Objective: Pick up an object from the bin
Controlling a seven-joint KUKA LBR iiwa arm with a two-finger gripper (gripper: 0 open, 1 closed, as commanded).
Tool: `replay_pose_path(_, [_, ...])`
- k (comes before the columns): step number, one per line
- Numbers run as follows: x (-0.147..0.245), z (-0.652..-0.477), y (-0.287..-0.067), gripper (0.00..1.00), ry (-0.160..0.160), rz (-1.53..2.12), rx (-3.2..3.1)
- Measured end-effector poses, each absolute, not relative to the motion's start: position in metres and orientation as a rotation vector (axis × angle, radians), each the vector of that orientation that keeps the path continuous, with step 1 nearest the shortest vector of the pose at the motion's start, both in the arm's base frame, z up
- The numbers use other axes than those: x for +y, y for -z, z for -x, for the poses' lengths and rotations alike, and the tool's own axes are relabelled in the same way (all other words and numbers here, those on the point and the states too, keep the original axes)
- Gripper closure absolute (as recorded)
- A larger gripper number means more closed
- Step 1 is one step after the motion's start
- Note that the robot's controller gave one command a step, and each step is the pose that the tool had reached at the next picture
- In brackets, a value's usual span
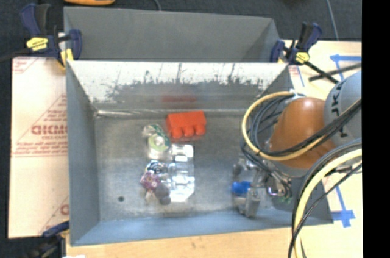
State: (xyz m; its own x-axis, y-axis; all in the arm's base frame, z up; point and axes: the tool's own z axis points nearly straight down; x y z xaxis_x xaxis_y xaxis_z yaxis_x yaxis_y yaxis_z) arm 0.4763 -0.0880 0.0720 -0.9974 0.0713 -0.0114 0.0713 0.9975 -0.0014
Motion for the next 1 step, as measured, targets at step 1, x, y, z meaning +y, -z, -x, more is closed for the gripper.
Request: replay_pose_path(1, [-0.0859,-0.4759,-0.0727,1.0,0.001,-0.102,3.134])
